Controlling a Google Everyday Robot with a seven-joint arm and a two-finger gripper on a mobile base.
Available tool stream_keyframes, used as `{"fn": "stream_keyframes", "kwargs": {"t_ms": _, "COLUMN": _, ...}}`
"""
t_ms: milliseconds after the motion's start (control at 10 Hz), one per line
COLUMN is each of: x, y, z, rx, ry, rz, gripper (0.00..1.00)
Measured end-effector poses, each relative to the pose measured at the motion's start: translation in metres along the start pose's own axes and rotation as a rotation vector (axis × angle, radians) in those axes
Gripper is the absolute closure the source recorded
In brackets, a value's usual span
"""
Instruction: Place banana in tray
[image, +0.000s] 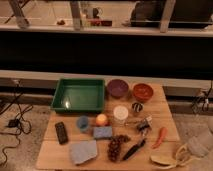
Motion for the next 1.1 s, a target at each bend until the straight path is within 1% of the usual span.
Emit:
{"fn": "stream_keyframes", "kwargs": {"t_ms": 300, "x": 0.0, "y": 0.0, "z": -0.002, "rx": -0.001, "ry": 0.002, "rz": 0.0, "gripper": 0.97}}
{"fn": "stream_keyframes", "kwargs": {"t_ms": 400, "x": -0.001, "y": 0.001, "z": -0.003, "rx": 0.004, "ry": 0.006, "rz": -0.007, "gripper": 0.97}}
{"fn": "stream_keyframes", "kwargs": {"t_ms": 700, "x": -0.027, "y": 0.013, "z": -0.016, "rx": 0.023, "ry": 0.005, "rz": -0.048, "gripper": 0.97}}
{"fn": "stream_keyframes", "kwargs": {"t_ms": 800, "x": -0.03, "y": 0.012, "z": -0.017, "rx": 0.022, "ry": 0.005, "rz": -0.055, "gripper": 0.97}}
{"fn": "stream_keyframes", "kwargs": {"t_ms": 1100, "x": -0.031, "y": 0.012, "z": -0.017, "rx": 0.022, "ry": 0.004, "rz": -0.057, "gripper": 0.97}}
